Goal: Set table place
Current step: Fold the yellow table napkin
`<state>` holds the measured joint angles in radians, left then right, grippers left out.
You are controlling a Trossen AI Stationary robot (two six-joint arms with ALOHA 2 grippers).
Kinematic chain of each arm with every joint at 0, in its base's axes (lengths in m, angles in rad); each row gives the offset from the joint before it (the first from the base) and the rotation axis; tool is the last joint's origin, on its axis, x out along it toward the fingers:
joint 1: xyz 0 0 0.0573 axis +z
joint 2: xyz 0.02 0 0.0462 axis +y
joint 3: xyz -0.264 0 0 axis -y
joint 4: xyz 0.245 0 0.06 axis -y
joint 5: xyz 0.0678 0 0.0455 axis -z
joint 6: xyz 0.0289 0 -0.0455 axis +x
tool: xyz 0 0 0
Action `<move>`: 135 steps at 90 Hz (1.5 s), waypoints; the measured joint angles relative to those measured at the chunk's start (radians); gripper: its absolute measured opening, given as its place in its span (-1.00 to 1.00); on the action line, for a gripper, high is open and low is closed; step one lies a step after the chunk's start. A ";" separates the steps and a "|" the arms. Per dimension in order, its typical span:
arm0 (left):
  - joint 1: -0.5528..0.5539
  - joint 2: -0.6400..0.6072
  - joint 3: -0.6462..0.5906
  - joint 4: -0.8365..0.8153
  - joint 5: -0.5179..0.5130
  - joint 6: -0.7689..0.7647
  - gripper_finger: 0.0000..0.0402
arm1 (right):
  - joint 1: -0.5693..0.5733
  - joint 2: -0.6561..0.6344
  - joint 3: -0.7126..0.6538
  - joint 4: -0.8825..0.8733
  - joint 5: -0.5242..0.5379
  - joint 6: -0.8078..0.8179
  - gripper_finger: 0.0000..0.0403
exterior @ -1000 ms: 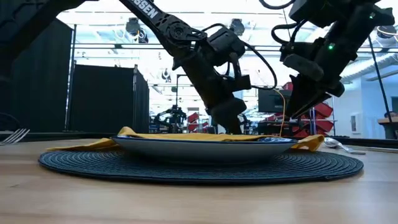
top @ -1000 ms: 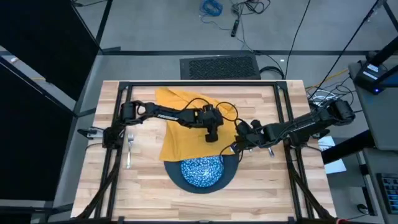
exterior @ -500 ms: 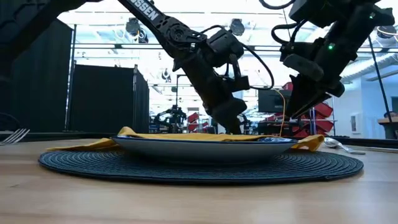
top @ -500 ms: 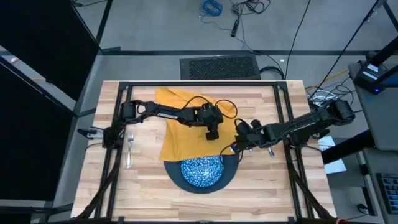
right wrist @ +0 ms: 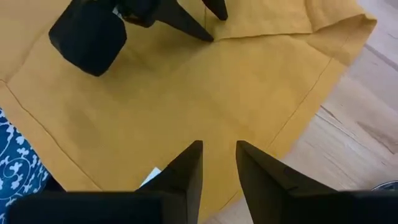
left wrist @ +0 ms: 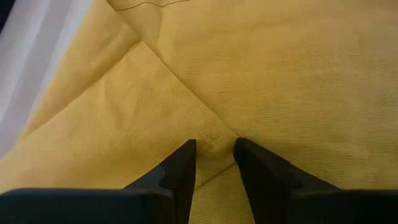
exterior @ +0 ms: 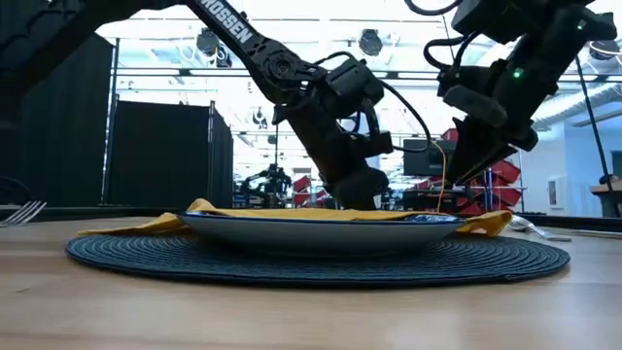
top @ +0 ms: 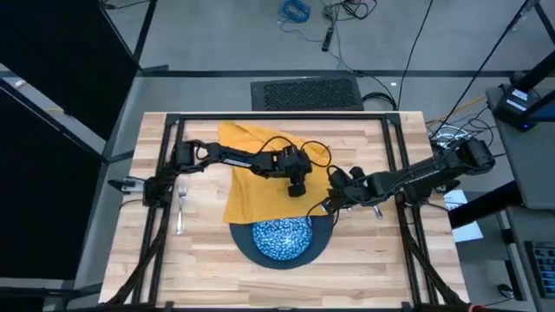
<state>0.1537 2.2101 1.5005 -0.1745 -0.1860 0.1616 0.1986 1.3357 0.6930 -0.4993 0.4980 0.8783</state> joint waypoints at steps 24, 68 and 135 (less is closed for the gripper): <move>-0.032 -0.013 0.000 -0.010 -0.014 0.001 -0.47 | 0.000 0.000 0.000 -0.006 0.000 -0.004 -0.57; -0.035 -0.038 0.000 -0.026 -0.013 0.001 -0.47 | 0.000 0.000 0.000 -0.006 0.000 -0.003 -0.57; -0.039 -0.031 0.000 -0.022 0.005 0.027 -0.47 | 0.000 0.000 0.000 0.010 0.000 0.000 -0.57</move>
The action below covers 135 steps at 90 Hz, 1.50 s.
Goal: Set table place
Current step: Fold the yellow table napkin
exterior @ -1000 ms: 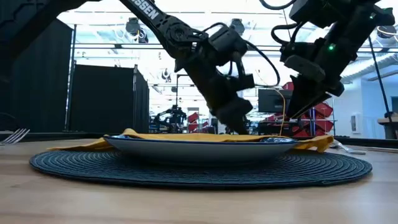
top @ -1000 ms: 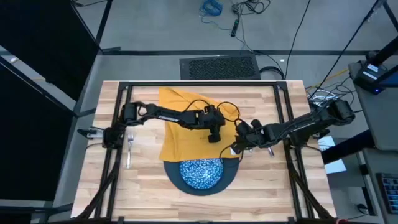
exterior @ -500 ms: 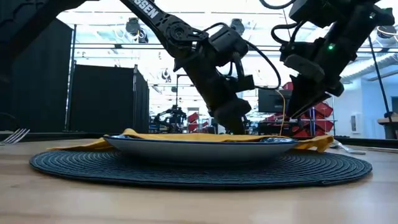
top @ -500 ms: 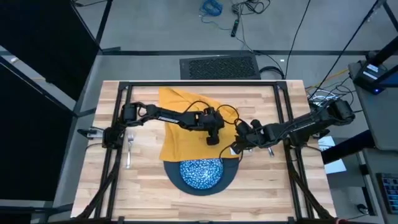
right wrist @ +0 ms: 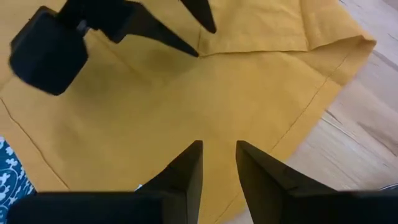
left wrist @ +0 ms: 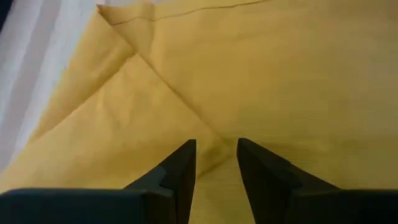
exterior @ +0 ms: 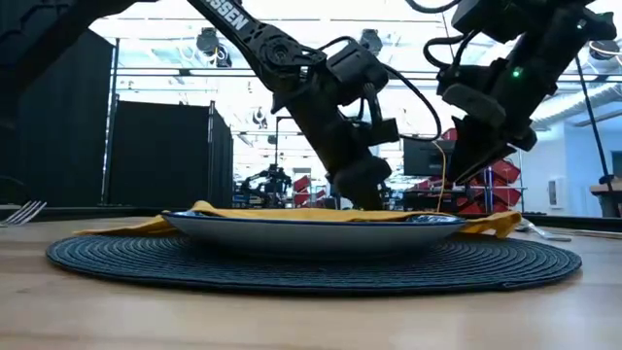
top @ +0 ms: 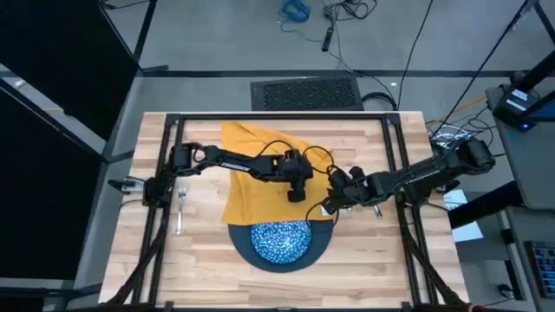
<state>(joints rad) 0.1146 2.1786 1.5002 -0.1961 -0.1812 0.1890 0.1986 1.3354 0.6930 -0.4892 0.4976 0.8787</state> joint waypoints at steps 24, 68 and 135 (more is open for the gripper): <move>0.013 0.000 0.000 0.000 -0.001 0.002 -0.47 | 0.000 0.000 0.000 0.000 0.000 0.000 -0.57; 0.023 0.000 0.000 -0.001 0.019 -0.012 -0.47 | 0.000 0.000 0.000 0.000 -0.001 0.004 -0.57; 0.021 0.040 0.000 0.086 0.019 -0.262 -0.47 | 0.000 0.000 0.000 0.008 0.000 0.004 -0.57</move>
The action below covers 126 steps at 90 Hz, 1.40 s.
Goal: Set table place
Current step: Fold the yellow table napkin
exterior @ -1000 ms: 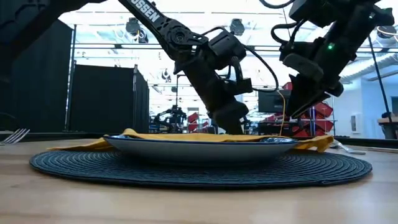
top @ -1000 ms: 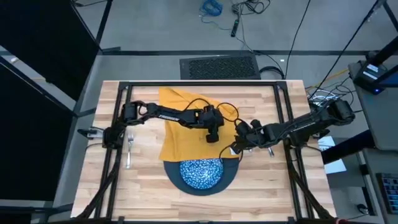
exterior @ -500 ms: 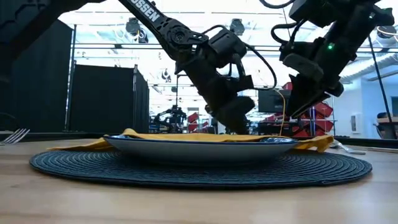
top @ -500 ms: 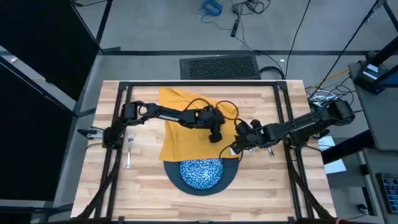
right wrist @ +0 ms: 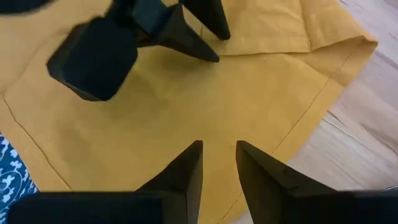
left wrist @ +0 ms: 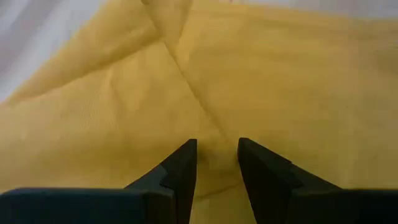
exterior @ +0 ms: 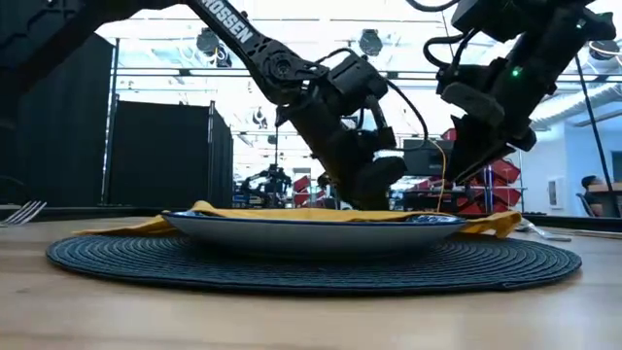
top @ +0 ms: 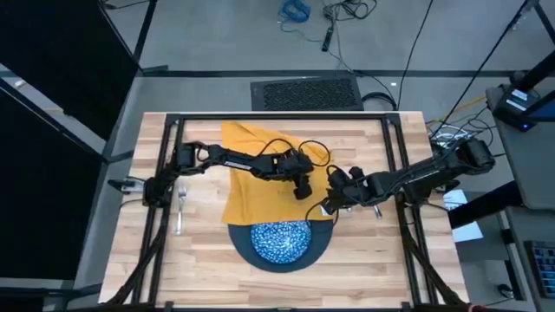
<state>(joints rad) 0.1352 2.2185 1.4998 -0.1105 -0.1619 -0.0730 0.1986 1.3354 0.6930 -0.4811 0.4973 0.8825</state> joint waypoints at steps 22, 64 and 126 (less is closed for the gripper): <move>0.000 0.006 0.001 -0.003 -0.005 0.001 -0.47 | 0.000 0.000 0.000 0.000 0.000 0.004 -0.57; 0.000 0.006 0.001 -0.010 -0.055 0.010 -0.74 | 0.000 0.000 0.000 -0.001 0.000 0.004 -0.57; -0.005 -0.031 0.043 -0.004 -0.177 0.111 -1.00 | 0.000 0.000 0.000 -0.013 0.002 -0.004 -0.57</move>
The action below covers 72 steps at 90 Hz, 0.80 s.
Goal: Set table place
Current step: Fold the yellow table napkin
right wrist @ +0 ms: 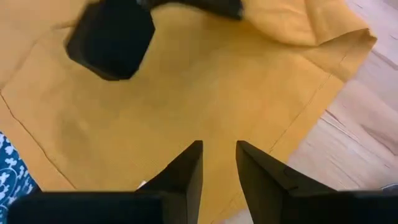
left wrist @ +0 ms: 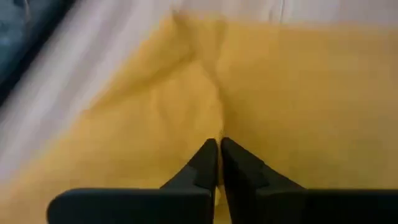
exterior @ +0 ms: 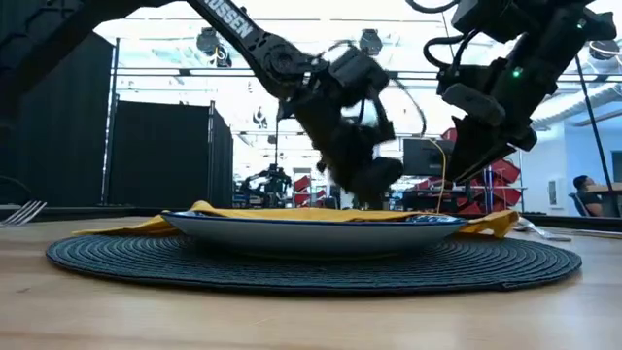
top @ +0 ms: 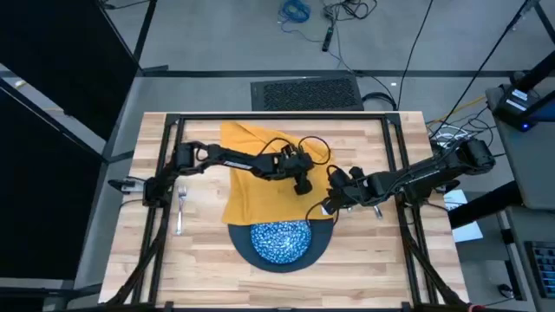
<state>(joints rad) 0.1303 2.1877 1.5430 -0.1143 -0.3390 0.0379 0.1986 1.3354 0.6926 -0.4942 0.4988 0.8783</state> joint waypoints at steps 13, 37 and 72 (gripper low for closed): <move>0.000 -0.051 0.032 -0.071 -0.052 0.047 -1.00 | 0.000 0.000 0.000 -0.015 0.028 0.025 -0.57; 0.055 -0.129 0.030 -0.178 -0.083 0.058 -1.00 | 0.072 0.000 0.000 -0.031 0.051 0.150 -0.57; 0.147 -0.130 0.031 -0.256 -0.046 0.076 -1.00 | 0.228 0.000 0.000 0.048 -0.041 0.158 -0.57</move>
<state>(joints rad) 0.2775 2.0573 1.5742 -0.3701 -0.3852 0.1143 0.4261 1.3350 0.6926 -0.4461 0.4582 1.0360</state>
